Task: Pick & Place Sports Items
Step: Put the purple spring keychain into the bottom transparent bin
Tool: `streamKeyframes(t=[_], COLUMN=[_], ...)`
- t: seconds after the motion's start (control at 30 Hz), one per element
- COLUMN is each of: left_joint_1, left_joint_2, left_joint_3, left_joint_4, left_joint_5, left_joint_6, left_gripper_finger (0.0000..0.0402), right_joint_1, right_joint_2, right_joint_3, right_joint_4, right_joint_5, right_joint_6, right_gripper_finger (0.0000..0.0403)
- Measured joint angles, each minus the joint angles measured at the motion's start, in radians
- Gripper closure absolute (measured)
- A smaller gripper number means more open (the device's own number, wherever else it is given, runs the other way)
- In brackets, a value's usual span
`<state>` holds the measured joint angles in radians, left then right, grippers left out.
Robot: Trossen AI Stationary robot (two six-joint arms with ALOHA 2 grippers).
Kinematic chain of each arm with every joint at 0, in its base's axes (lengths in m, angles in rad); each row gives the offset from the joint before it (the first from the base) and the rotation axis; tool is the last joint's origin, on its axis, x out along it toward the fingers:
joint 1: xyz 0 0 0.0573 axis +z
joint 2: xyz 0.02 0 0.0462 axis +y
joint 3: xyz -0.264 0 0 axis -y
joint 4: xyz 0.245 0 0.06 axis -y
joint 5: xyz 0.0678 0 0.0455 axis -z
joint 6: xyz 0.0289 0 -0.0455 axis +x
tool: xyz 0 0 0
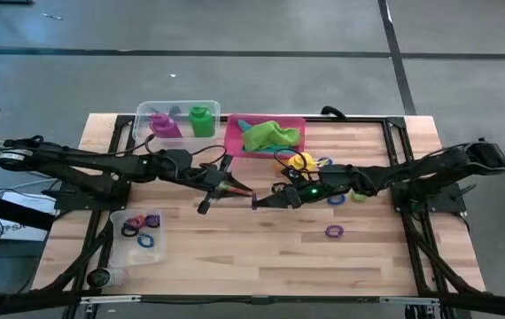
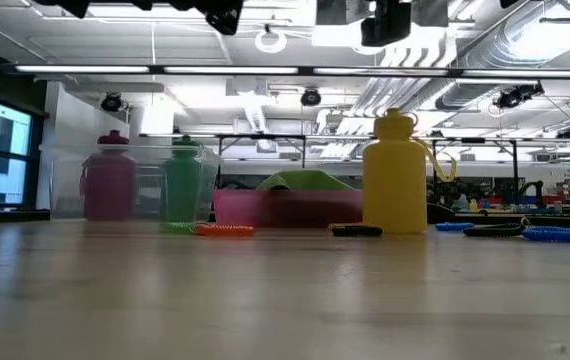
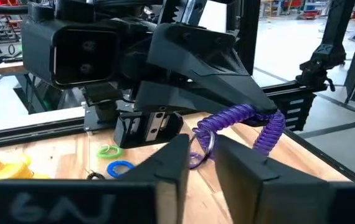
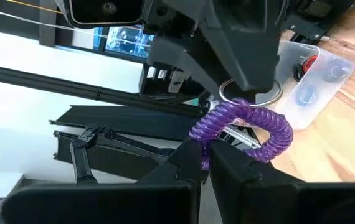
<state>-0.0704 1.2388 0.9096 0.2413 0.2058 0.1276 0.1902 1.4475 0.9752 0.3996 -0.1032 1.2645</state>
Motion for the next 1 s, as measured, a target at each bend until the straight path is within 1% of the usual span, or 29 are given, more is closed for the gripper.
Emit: streamKeyframes(t=[0.17,0.3,0.47,0.57,0.83,1.0], left_joint_1=[0.0,0.0,0.007,0.014,0.024,0.024], left_joint_2=[0.0,0.0,0.0,0.0,0.0,-0.013], left_joint_3=[0.0,0.0,0.0,0.0,0.0,0.0], left_joint_4=[-0.001,-0.001,-0.001,-0.001,-0.001,-0.027], left_joint_5=[0.0,0.0,0.001,0.002,0.025,0.057], left_joint_6=[-0.016,-0.023,-0.032,-0.056,-0.076,-0.08], left_gripper_finger=[0.0399,0.0394,0.0399,0.04,0.04,0.04], right_joint_1=[0.0,0.0,0.0,0.0,0.0,0.0], right_joint_2=[0.0,0.0,0.0,0.0,0.0,0.0], right_joint_3=[0.0,0.0,0.0,0.0,0.0,0.0], right_joint_4=[0.0,0.0,0.022,0.044,0.041,0.036], right_joint_5=[0.0,-0.004,-0.008,-0.001,0.0,0.003], right_joint_6=[0.0,0.0,0.002,0.019,0.022,0.018], right_gripper_finger=[0.0403,0.0403,0.0399,0.0379,0.0295,0.0262])
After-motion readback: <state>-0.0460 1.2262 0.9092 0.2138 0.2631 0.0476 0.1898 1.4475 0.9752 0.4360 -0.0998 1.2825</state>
